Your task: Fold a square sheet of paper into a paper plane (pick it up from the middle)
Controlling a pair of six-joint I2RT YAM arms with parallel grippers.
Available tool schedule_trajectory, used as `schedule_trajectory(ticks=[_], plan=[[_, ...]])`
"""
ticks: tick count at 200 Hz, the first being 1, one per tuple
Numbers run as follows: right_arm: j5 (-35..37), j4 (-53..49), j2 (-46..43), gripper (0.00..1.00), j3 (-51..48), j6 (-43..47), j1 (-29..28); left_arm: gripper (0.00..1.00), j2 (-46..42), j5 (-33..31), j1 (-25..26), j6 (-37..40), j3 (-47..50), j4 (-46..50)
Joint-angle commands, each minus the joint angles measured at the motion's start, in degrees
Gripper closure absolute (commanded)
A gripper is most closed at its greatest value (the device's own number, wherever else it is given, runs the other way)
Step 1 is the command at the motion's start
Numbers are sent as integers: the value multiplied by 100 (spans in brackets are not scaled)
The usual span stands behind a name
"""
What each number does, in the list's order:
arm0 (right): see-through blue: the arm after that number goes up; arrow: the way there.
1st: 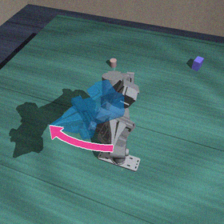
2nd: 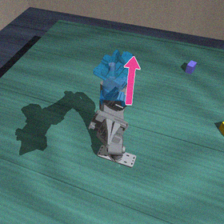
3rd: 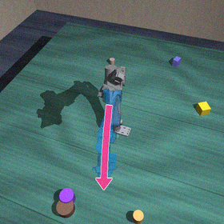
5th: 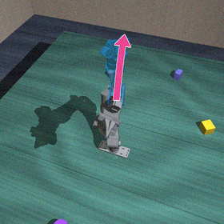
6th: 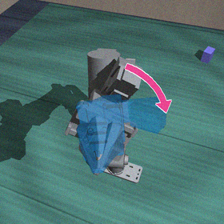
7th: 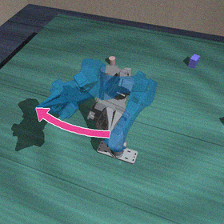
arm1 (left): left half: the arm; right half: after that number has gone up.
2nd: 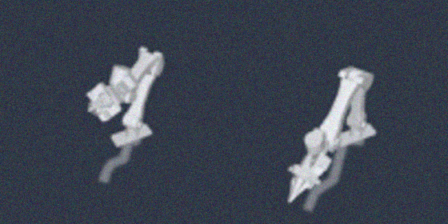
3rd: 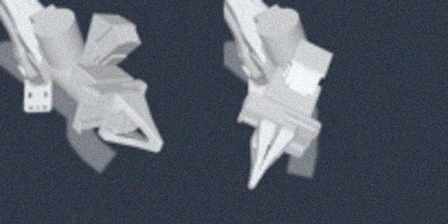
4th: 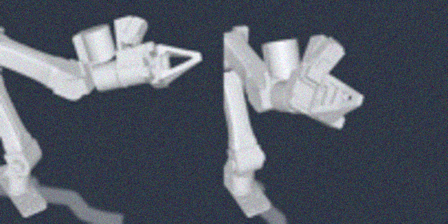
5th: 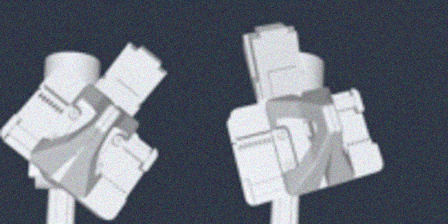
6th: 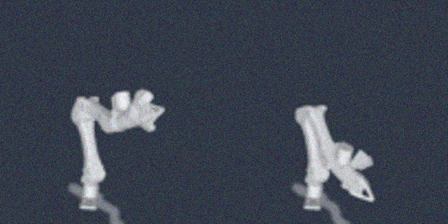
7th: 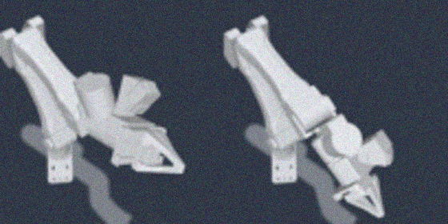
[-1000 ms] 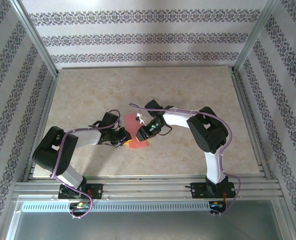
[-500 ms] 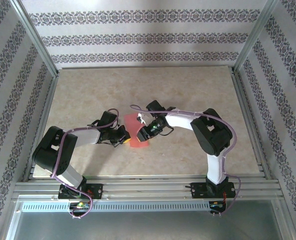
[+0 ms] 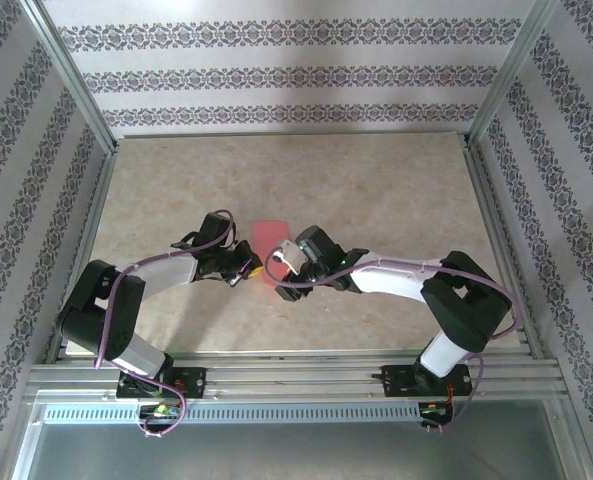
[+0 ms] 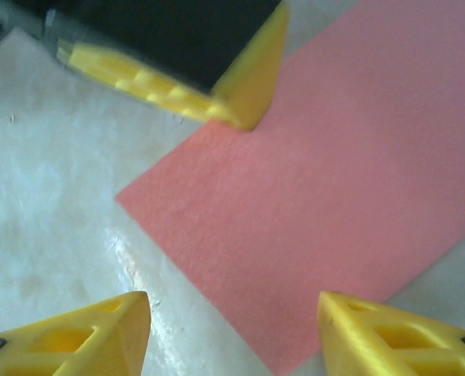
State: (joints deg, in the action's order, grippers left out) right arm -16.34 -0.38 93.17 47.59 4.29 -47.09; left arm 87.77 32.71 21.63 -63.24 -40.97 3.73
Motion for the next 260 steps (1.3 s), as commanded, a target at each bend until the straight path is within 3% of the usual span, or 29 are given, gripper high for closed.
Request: schedule_trajectory(ticks=[1,41,139,181,260], plan=[[370,758,-125,37,-143,483,-195,100,-120,-54,-30,-236,-180,262],[843,1147,44,33,-148,700,-501,100,-97,-19,-30,-302,-140,197],[1394,1347,608,36,118,925,-695,100,-25,52,-33,-351,-103,72],[1712,1526,631,47,185,884,-696,100,-13,60,-32,-352,-91,73],[1319,1600,483,75,-31,1012,-694,100,-12,64,-29,-368,-51,19]])
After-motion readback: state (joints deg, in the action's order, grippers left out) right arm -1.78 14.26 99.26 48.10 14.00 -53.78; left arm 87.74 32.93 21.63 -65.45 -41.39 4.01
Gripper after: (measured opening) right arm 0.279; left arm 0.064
